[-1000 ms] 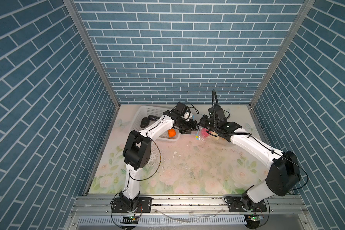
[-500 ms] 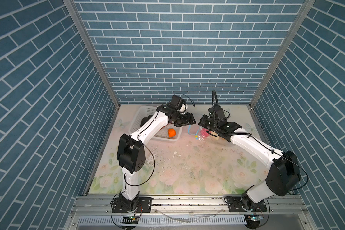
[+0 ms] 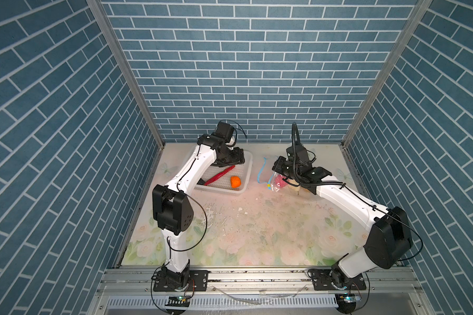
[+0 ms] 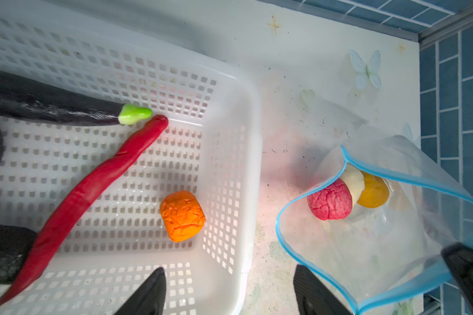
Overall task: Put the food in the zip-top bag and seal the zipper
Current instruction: 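Move the left gripper back over the basket above the orange sweet potato, then lower the left gripper onto the orange sweet potato and close on it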
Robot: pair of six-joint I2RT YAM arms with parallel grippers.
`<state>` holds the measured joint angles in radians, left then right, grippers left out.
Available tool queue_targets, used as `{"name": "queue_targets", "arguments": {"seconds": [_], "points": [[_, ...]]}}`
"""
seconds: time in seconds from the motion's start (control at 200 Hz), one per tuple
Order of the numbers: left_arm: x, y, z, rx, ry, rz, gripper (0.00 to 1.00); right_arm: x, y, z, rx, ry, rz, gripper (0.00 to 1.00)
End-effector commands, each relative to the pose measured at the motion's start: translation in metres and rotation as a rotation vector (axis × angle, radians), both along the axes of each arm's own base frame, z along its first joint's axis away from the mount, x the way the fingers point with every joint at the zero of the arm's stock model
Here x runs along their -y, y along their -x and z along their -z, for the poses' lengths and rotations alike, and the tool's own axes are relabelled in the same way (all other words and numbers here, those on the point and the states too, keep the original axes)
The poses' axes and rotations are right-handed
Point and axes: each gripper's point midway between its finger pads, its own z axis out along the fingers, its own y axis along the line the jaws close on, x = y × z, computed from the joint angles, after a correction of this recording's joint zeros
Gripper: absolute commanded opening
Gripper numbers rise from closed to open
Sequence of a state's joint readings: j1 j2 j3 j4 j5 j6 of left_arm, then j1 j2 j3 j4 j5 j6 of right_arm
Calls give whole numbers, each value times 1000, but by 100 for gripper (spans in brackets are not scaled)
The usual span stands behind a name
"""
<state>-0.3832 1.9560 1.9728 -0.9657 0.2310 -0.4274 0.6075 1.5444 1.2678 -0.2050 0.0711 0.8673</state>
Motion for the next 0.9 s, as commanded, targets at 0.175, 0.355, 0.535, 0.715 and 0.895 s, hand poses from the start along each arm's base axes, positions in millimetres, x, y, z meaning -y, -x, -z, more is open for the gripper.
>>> {"name": "queue_targets", "arguments": {"seconds": [0.175, 0.355, 0.535, 0.715, 0.895], "points": [[-28, -10, 47, -111, -120, -41, 75, 2, 1, -7, 14, -32, 6, 0], [-29, -15, 68, -160, -132, -48, 76, 1, 2, -5, 6, -30, 2, 0], [-27, -13, 90, -210, -131, -52, 76, 2, 2, -7, 9, -28, 2, 0], [-26, -12, 102, -231, -134, -54, 76, 1, 2, -7, 5, -29, -1, 0], [-23, -12, 113, -254, -130, -52, 76, 1, 2, -7, 6, -27, 0, 0]]}}
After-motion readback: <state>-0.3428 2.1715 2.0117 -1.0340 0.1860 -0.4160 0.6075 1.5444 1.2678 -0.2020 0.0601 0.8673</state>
